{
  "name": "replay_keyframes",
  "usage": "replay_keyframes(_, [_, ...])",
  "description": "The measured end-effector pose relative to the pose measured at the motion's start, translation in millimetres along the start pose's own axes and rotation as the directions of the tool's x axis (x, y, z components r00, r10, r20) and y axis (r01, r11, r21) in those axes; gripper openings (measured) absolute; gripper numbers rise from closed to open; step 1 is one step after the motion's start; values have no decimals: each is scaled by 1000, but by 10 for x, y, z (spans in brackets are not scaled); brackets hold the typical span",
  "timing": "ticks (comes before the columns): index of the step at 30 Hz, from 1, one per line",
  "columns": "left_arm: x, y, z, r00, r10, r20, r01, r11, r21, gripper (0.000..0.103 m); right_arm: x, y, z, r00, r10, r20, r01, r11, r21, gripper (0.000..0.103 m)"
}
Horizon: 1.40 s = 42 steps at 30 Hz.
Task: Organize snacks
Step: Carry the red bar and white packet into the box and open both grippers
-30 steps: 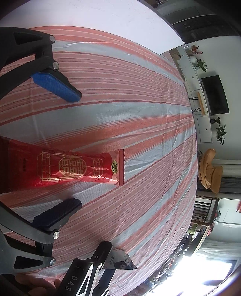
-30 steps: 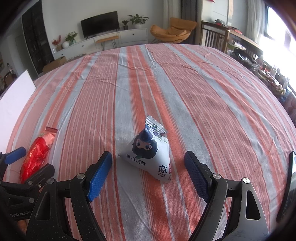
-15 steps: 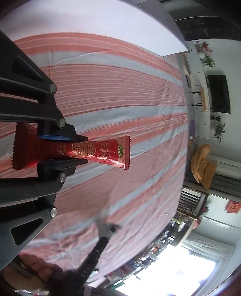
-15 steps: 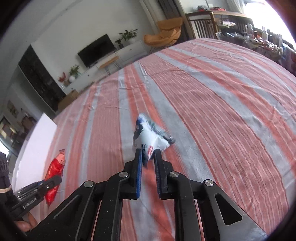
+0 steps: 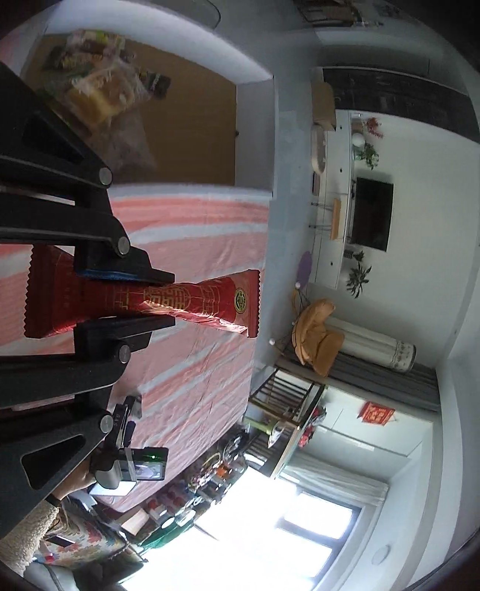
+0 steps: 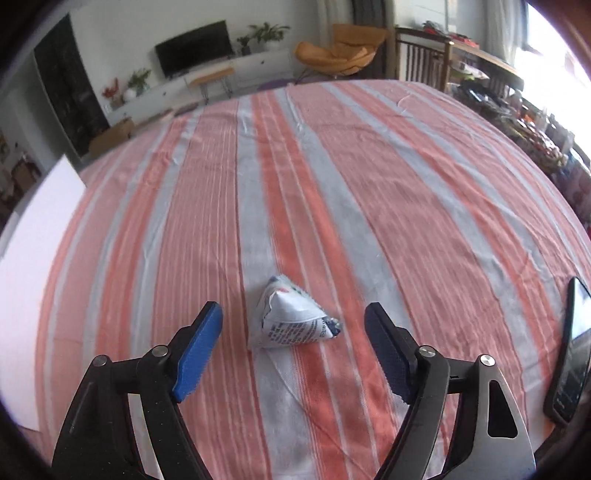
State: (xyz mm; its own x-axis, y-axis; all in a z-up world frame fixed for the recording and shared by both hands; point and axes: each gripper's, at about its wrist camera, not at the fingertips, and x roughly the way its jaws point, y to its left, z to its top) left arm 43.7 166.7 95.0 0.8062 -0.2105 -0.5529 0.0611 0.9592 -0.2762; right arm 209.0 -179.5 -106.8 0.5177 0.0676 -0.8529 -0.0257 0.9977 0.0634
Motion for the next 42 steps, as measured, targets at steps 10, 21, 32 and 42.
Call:
replay_keyframes(10, [30,1263,-237,906,410,-104,-414,910,-26,46,-828,516,153,934,328,139,-333,943,14,40])
replay_keyframes(21, [-243,1233,-382,795,607,-6,-606,795,24,103,-1852,3047,43,760,640,-110,-636,700,-324,70])
replay_keyframes(32, [-464,1259,-404,675,735,-68,-735,678,24,103,-1837,3364,-209,866,474,-158,-492,758,-428,70])
replay_keyframes(42, [-408,1327,-465,700,707,-99,-712,702,-22,103,-1746,3504,-184,891,428,-153,-447,761,-471,70])
